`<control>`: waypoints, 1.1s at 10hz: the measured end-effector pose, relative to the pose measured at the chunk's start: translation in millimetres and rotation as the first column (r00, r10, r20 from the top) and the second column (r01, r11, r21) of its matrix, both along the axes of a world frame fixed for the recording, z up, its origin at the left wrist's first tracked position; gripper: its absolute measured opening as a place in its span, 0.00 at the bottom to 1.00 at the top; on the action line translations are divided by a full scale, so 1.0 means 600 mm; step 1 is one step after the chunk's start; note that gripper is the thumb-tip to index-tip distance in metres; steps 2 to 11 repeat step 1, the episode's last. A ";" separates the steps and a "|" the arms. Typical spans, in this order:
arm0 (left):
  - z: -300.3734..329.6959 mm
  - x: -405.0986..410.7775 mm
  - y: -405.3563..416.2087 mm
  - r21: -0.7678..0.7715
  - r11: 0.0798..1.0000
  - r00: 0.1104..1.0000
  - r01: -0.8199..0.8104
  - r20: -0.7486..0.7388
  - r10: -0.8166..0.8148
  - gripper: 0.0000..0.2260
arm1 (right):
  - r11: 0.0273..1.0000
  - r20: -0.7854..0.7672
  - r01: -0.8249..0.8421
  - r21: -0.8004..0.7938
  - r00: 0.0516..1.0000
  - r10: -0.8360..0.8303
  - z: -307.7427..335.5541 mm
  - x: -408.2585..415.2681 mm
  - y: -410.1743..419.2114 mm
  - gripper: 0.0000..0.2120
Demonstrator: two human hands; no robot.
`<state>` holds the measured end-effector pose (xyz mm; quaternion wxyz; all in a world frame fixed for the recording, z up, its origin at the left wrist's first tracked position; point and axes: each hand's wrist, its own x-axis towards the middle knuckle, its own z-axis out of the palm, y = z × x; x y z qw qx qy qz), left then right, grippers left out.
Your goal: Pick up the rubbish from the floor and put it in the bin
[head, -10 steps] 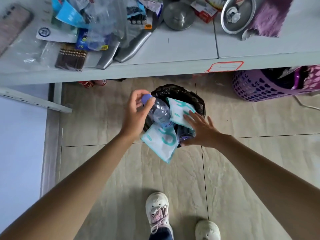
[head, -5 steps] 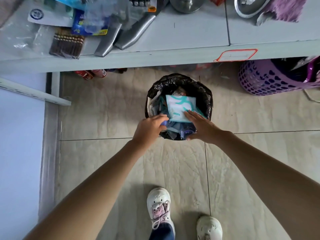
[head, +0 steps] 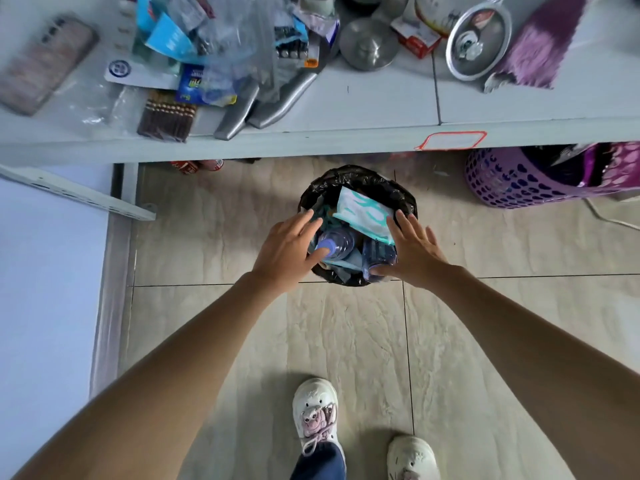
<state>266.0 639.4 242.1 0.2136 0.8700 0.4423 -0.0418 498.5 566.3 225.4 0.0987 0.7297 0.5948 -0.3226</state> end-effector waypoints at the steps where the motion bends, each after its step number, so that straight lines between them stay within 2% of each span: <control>1: 0.059 0.000 0.001 0.024 0.999 1.000 -0.030 0.010 0.030 0.26 | 0.999 0.035 -0.037 0.026 0.999 0.037 0.060 0.007 -0.004 0.47; 11: 0.059 0.000 0.001 0.024 0.999 1.000 -0.030 0.010 0.030 0.26 | 0.999 0.035 -0.037 0.026 0.999 0.037 0.060 0.007 -0.004 0.47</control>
